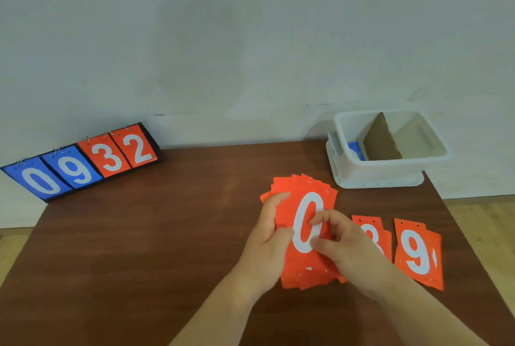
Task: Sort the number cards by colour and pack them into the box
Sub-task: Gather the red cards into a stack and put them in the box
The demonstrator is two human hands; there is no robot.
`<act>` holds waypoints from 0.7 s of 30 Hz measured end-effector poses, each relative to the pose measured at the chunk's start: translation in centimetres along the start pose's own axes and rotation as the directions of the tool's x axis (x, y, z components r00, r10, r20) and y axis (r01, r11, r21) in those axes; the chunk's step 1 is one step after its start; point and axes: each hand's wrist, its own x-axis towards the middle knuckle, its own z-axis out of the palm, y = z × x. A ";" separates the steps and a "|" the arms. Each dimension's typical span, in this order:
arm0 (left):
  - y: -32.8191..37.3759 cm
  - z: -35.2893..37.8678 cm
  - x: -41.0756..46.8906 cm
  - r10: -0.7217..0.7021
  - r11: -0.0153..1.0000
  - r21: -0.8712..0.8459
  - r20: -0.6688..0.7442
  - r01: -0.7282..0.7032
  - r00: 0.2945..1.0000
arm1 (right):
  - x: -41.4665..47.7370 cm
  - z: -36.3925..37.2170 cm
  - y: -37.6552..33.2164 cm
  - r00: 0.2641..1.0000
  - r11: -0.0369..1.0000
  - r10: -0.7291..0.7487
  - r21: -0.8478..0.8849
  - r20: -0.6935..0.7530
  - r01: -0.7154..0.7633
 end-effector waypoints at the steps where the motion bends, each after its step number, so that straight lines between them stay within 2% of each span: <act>1: -0.1 0.8 0.2 0.012 1.000 0.028 -0.014 -0.011 1.000 | -0.1 -0.8 0.4 0.999 1.000 0.001 -0.022 -0.034 -0.002; 6: -1.4 5.8 2.2 -0.031 0.993 0.106 -0.109 0.043 0.994 | -0.8 -5.8 3.2 0.962 0.992 0.018 -0.118 -0.272 -0.052; 9: -3.4 8.6 3.8 -0.148 0.959 0.223 -0.125 0.173 0.981 | -1.2 -9.5 5.4 0.930 0.988 0.033 -0.129 -0.367 -0.086; 12: -6.8 11.5 5.5 -0.283 0.859 0.388 -0.182 0.333 0.942 | -1.6 -12.9 7.1 0.918 0.982 0.061 -0.143 -0.392 -0.126; 16: -9.6 15.5 7.6 -0.372 0.745 0.459 -0.316 0.483 0.873 | -2.1 -16.5 9.2 0.910 0.978 0.102 -0.125 -0.403 -0.165; 18: -10.0 17.6 9.0 -0.384 0.668 0.501 -0.402 0.551 0.831 | -2.3 -17.9 10.2 0.903 0.974 0.124 -0.126 -0.412 -0.191; 21: -10.0 20.0 10.2 -0.367 0.591 0.555 -0.461 0.585 0.808 | -2.5 -19.6 11.4 0.897 0.970 0.143 -0.123 -0.417 -0.212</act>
